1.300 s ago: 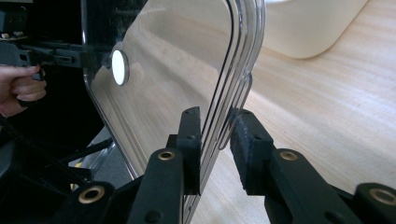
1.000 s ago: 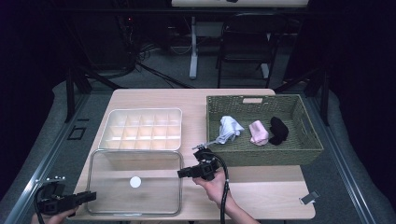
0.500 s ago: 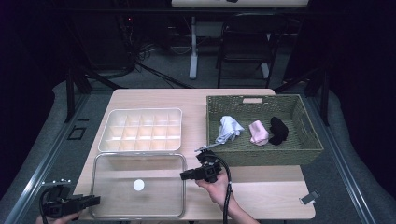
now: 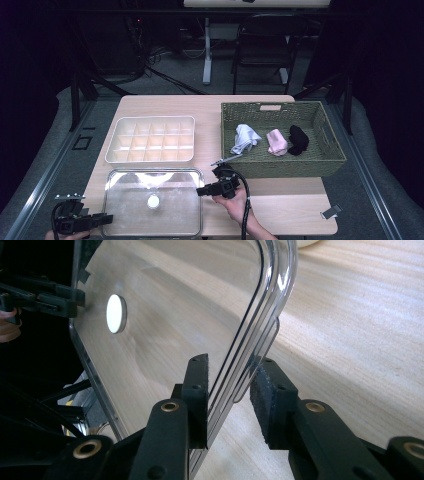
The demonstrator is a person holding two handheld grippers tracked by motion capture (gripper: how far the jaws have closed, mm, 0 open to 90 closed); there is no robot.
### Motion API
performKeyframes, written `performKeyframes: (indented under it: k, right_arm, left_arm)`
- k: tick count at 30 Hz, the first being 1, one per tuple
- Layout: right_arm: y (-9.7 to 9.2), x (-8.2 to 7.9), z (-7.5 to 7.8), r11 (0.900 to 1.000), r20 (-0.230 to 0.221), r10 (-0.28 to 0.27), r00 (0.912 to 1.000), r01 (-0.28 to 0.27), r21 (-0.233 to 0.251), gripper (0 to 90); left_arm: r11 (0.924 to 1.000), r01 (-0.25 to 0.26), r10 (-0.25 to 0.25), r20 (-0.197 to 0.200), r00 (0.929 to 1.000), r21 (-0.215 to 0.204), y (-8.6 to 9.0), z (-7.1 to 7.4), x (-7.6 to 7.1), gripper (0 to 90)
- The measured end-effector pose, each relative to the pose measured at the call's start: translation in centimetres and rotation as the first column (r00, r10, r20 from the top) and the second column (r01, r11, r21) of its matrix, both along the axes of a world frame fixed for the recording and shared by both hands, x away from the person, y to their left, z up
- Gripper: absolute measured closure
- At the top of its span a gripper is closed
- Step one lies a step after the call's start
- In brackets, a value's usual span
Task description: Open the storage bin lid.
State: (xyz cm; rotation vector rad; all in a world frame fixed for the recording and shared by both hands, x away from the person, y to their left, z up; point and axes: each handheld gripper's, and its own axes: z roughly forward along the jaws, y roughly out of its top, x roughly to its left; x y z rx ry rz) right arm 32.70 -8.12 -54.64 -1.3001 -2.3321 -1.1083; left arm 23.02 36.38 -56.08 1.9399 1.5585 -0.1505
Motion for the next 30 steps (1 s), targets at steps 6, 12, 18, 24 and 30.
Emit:
performKeyframes:
  k: [6, 12, 18, 24, 30]
  right_arm:
    - [0.6, -0.1, -0.8, 0.9998, -0.018, 0.010, 0.9998, -0.010, -0.019, 67.7]
    - [1.2, 0.1, -1.5, 0.9998, -0.033, 0.006, 0.9994, -0.007, -0.021, 65.6]
    - [1.7, 0.4, -2.2, 0.9992, -0.041, 0.000, 0.9991, -0.001, -0.039, 62.1]
    - [2.3, 0.7, -2.5, 0.9981, -0.037, -0.003, 0.9993, 0.001, -0.061, 59.9]
    - [2.6, 0.9, -2.4, 0.9966, -0.011, -0.021, 0.9997, 0.020, -0.080, 58.9]
  left_arm:
    - [0.9993, -0.037, 0.037, -0.008, 0.9993, 0.001, 0.6, -0.2, 0.3, 56.6]
    - [0.9988, -0.048, 0.049, -0.015, 0.9987, 0.003, 0.8, -0.3, 0.4, 55.6]
    - [0.9983, -0.049, 0.050, -0.026, 0.9984, 0.030, 0.7, -0.1, 0.1, 53.4]
    - [0.9973, -0.057, 0.058, -0.031, 0.9978, 0.046, 0.6, 0.1, 0.0, 52.3]
    - [0.9965, -0.060, 0.062, -0.024, 0.9978, 0.058, 0.4, 0.1, 0.1, 51.5]
